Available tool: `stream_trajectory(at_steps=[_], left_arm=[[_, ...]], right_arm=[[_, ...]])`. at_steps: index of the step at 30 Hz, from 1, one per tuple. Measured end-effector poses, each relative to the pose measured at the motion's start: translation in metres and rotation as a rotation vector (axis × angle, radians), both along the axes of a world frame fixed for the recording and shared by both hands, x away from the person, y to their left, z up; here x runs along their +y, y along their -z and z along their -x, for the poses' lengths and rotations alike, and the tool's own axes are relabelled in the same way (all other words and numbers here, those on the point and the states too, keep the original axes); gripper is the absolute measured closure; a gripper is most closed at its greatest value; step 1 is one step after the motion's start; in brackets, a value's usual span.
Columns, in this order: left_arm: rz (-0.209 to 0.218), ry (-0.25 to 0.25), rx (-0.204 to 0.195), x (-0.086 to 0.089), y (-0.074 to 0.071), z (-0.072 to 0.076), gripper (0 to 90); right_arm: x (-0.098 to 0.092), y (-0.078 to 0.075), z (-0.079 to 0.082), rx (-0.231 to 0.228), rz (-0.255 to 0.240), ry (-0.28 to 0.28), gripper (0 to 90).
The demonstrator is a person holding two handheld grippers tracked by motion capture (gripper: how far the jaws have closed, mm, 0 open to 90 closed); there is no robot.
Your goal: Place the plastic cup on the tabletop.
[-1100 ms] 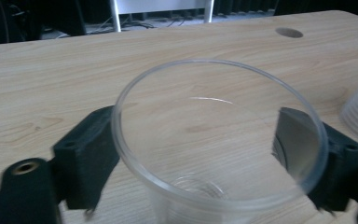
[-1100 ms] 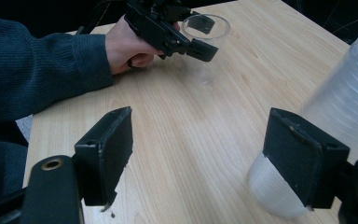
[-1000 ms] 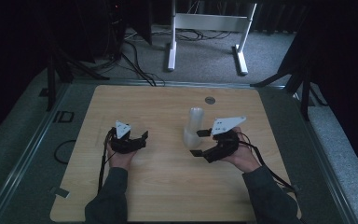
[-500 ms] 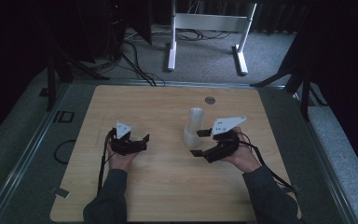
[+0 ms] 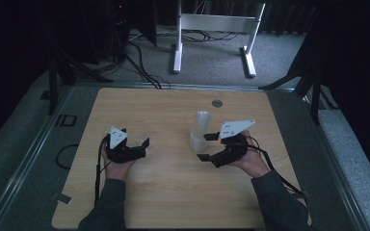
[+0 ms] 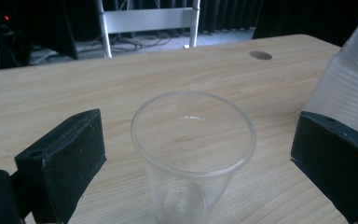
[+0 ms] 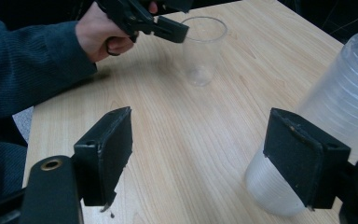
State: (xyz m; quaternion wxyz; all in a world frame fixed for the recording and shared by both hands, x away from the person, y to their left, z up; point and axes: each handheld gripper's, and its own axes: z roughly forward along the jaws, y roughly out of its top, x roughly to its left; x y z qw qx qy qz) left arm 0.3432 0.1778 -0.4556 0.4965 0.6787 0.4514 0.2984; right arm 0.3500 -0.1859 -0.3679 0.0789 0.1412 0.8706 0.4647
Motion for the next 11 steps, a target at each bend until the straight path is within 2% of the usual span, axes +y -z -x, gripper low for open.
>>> stream_trajectory(at_steps=[4,5,11], left_arm=[[0.014,0.013,-0.023,0.001,-0.006,0.008,5.6],[0.016,0.021,-0.036,0.001,-0.009,0.014,5.7],[0.052,0.042,-0.039,0.003,-0.014,0.023,6.1]], right_arm=[[0.000,0.000,0.000,0.000,0.000,0.001,23.4],[0.000,0.000,0.000,0.000,0.001,0.001,23.3],[0.000,0.000,0.000,-0.001,0.000,0.002,23.3]])
